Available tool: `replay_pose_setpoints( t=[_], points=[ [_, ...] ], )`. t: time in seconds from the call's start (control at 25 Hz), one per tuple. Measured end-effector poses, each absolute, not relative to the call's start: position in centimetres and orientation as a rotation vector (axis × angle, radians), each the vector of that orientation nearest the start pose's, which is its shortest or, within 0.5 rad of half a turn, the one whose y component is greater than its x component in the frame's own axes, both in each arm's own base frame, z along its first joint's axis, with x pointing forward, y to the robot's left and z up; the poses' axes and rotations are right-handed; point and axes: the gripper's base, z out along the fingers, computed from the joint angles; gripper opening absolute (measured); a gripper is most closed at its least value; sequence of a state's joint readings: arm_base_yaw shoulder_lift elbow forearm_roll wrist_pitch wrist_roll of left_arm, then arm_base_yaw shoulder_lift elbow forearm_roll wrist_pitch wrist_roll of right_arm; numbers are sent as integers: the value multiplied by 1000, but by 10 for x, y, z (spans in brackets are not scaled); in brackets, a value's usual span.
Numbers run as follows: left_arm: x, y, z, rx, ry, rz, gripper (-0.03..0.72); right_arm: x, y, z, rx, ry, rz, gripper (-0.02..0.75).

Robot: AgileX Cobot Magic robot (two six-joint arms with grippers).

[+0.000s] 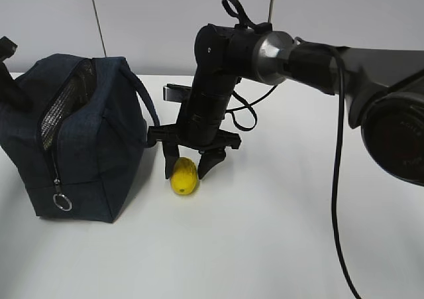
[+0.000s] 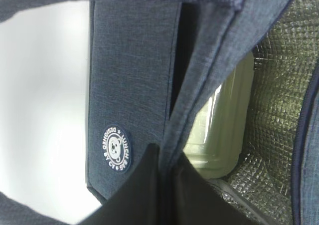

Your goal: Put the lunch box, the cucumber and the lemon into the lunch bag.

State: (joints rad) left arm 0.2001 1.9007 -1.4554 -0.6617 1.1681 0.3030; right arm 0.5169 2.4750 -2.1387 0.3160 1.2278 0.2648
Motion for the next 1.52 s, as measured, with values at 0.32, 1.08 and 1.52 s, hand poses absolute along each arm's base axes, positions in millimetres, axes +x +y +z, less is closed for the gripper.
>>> replay_pose_setpoints(
  t=[0.32,1.08,1.52],
  points=[
    [383,25,236,-213,2817,-850,-13,426,270,140,-259,3117,466,487],
    [383,25,236,-213,2817,-850,-13,426,270,140,-260,3112,459,398],
    [383,25,236,-213,2817,-850,-13,431,269,145,-294,3075,412,354]
  ],
)
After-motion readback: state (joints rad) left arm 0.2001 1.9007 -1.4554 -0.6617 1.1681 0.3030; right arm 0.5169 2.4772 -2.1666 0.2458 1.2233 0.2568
